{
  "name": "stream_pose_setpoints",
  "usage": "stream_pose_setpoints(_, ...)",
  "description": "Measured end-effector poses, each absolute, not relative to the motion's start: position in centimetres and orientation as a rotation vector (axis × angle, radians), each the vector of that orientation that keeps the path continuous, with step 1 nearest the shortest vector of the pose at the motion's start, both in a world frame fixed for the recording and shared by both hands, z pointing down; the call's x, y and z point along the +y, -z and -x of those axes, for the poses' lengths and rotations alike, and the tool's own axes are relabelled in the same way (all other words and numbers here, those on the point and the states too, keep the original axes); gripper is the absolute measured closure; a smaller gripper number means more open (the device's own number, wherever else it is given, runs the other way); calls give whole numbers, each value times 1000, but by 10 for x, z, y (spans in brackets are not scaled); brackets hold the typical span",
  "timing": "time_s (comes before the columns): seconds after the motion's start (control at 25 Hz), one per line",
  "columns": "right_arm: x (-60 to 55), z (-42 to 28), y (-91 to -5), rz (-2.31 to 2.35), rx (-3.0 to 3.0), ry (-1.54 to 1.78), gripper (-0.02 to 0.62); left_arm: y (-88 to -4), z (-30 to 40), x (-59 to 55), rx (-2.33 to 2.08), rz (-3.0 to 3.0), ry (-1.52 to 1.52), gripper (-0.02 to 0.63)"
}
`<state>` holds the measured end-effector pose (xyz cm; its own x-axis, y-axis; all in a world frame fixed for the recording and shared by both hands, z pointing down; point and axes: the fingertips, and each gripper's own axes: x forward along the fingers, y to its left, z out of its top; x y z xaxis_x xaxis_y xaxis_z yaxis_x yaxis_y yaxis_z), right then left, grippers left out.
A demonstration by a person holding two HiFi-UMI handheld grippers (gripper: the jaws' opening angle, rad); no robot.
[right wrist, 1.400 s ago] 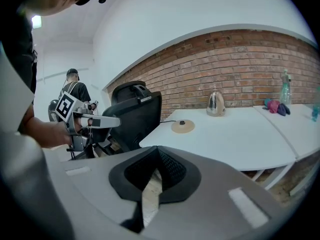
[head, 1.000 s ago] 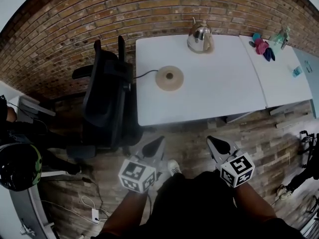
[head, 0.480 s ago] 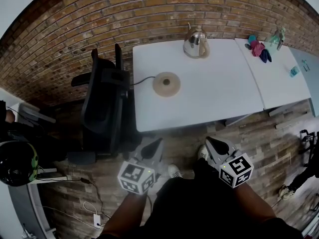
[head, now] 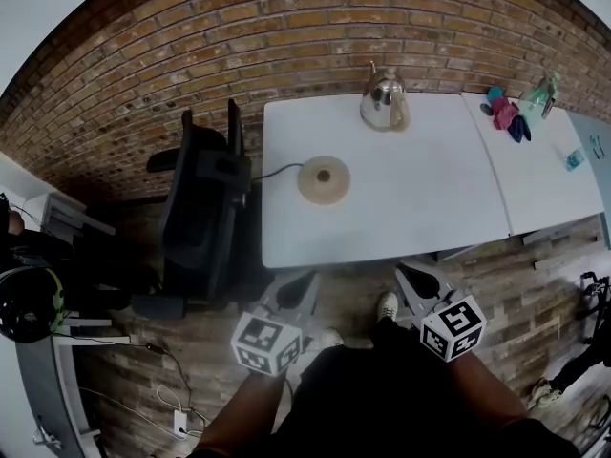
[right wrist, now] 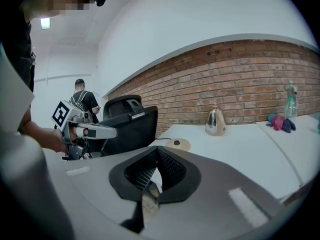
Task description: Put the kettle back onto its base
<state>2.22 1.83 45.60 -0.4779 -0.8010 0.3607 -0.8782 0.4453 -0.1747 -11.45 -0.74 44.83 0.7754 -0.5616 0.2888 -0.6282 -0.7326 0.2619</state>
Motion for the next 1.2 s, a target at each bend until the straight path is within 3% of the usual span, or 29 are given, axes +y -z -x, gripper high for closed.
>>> stream_pose_setpoints(0.52,-36,-92,-444,-1414,-2531,-463,569,-435,27,-50,-915,-2667,-311,604)
stream_pose_setpoints(1.2,-89,-176,-449,-1284,-2616,-479,569,-430,-31,-100,-1115,-2545,-270,604)
